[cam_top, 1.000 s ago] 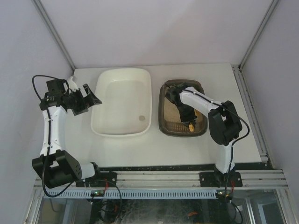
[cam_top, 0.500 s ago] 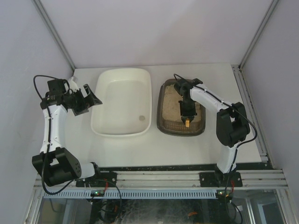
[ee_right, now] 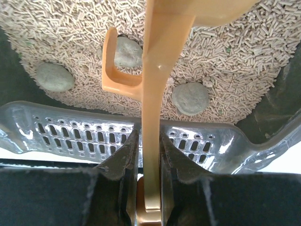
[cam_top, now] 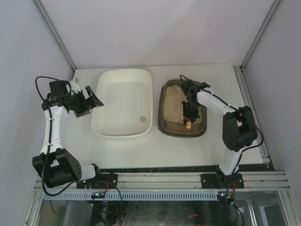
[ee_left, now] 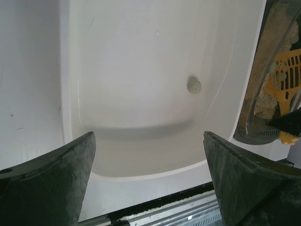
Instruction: Clean the litter box
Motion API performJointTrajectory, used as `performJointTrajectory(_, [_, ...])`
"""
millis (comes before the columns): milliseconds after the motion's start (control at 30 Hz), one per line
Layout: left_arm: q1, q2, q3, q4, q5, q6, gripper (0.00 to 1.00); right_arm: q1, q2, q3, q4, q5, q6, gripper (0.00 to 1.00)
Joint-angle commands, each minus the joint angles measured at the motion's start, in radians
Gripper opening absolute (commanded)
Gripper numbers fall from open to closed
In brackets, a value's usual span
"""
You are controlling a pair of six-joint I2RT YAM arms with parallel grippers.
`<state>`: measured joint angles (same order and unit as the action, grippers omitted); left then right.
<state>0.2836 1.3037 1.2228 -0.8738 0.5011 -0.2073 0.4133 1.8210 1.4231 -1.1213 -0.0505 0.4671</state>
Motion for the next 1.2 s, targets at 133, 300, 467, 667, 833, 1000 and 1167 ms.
performJointTrajectory(133, [-0.023,0.011,-0.019,0.03,0.03,0.012,1.0,-0.093,-0.105,-0.147,0.317,-0.222,0.018,0.0])
performJointTrajectory(300, [-0.034,-0.003,-0.021,0.016,0.043,0.024,1.0,-0.1,-0.103,-0.186,0.405,-0.303,0.022,0.0])
performJointTrajectory(467, [-0.037,-0.024,-0.03,0.019,0.047,0.029,1.0,-0.103,-0.105,-0.245,0.501,-0.375,0.036,0.0])
performJointTrajectory(667, [-0.038,-0.036,-0.045,0.0,0.096,0.068,1.0,-0.111,-0.192,-0.344,0.585,-0.423,0.061,0.0])
performJointTrajectory(833, [-0.068,-0.071,-0.072,0.018,0.11,0.077,1.0,-0.139,-0.289,-0.478,0.691,-0.489,0.109,0.0])
performJointTrajectory(1000, [-0.102,-0.107,-0.099,0.057,0.047,0.068,1.0,-0.153,-0.372,-0.59,0.818,-0.557,0.152,0.0])
performJointTrajectory(1167, [-0.105,-0.098,-0.107,0.03,-0.001,0.088,1.0,-0.154,-0.41,-0.675,0.903,-0.598,0.157,0.0])
